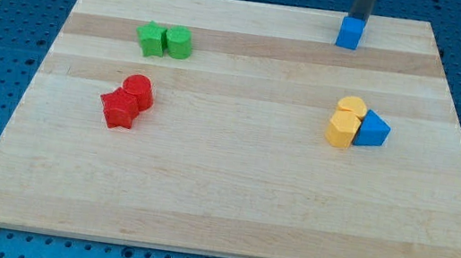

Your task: Push the cube left beside the heart

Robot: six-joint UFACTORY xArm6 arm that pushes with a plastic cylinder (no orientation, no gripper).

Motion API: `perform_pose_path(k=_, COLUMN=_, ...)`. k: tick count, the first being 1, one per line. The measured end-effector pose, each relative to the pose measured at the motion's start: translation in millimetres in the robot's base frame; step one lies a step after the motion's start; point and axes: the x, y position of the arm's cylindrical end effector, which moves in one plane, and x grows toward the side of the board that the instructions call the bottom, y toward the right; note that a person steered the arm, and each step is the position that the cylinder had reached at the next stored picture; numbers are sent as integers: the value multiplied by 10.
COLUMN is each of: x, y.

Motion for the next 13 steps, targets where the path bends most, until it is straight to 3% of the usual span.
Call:
perform_pose_path(k=8, x=395, y=-191)
perform_pose_path(k=13, x=1150, y=-191)
